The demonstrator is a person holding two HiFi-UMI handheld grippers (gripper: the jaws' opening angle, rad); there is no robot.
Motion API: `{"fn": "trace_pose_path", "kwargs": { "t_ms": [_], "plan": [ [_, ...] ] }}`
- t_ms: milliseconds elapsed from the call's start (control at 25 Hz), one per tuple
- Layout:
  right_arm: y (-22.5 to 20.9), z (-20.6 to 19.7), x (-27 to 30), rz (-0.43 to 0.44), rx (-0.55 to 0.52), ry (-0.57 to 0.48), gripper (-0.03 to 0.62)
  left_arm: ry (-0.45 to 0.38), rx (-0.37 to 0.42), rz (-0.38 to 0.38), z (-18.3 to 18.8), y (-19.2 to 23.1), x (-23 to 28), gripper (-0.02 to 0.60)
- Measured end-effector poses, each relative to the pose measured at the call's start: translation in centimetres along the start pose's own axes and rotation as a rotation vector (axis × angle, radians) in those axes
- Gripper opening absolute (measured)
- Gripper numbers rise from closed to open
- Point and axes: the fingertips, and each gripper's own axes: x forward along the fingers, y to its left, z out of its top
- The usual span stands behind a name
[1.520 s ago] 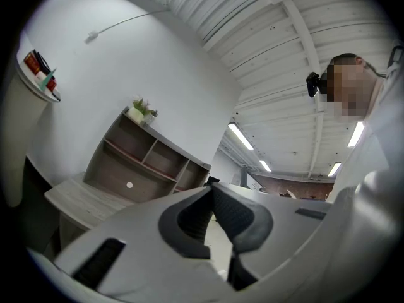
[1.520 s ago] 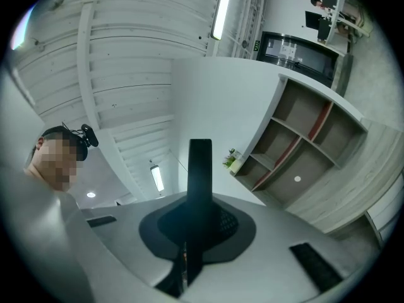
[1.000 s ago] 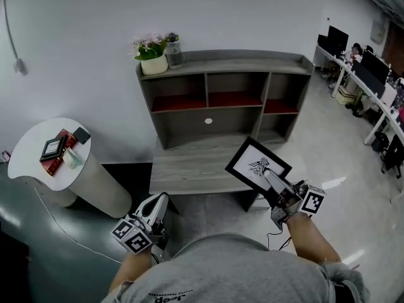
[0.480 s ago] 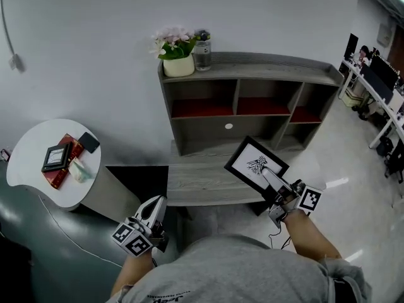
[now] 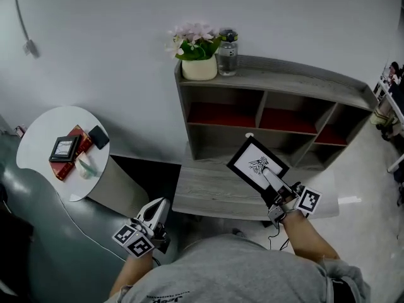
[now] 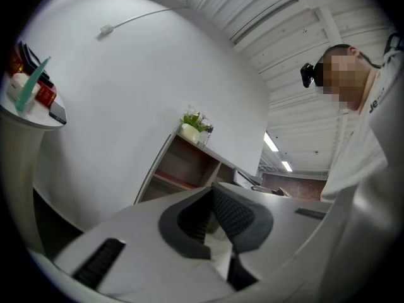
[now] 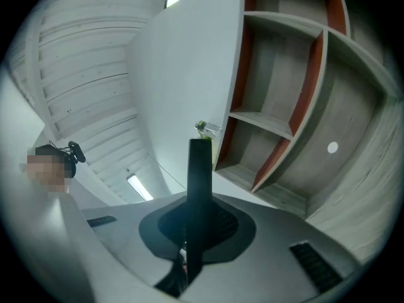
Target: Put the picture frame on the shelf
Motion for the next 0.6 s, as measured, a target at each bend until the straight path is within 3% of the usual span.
{"fn": "trace_pose_path", "kwargs": {
  "t_ms": [360,600],
  "plan": [
    [-7.5,5.6,4.8,0.073,0.129,0.124,0.015,-0.046,-0.005,0.147,-1.1,1.0,9.4,0.026],
    [-10.9,5.6,6.5,0.072,0.201,0.171,0.015,-0.015,-0.017,0.170,-2.6,1.0,13.9,0.026]
  ]
}}
